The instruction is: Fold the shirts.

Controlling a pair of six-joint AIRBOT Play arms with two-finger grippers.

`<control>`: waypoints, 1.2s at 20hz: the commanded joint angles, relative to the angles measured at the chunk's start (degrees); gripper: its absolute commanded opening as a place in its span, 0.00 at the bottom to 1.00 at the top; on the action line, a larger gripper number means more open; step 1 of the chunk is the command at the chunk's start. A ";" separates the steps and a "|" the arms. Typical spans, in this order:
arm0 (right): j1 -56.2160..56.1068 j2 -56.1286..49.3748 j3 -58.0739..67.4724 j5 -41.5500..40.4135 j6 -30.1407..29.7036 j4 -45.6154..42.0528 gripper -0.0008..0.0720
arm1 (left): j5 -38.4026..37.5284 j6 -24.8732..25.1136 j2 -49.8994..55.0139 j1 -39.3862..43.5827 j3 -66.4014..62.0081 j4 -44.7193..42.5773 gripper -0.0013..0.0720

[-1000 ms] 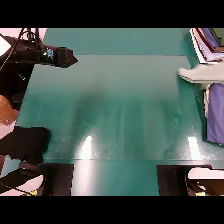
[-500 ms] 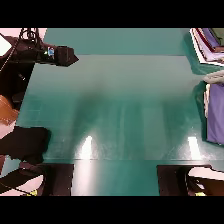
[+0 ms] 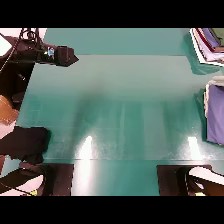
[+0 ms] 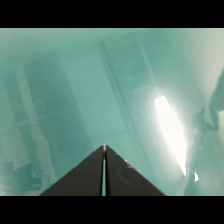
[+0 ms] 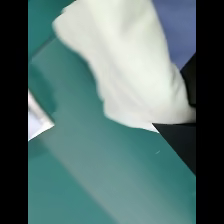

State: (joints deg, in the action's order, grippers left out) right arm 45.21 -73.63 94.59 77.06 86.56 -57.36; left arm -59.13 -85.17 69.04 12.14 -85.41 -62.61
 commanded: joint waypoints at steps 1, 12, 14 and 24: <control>0.63 4.83 -9.70 4.74 1.97 -10.36 0.04 | -0.63 1.36 0.02 0.02 0.00 -0.02 0.06; 0.90 14.86 -24.30 6.05 3.63 -27.96 0.98 | -1.75 3.13 0.00 0.02 0.00 0.00 0.06; -1.22 14.82 -20.65 5.77 3.61 -17.99 0.93 | -1.75 3.15 0.02 0.02 0.00 -0.02 0.06; -41.53 14.82 -14.23 -1.11 1.86 -5.79 0.09 | 1.42 3.10 0.00 0.00 -0.02 -0.28 0.06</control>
State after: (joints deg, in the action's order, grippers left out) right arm 14.63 -58.85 79.61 79.11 89.89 -64.64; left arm -59.27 -82.04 69.04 12.14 -85.41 -62.89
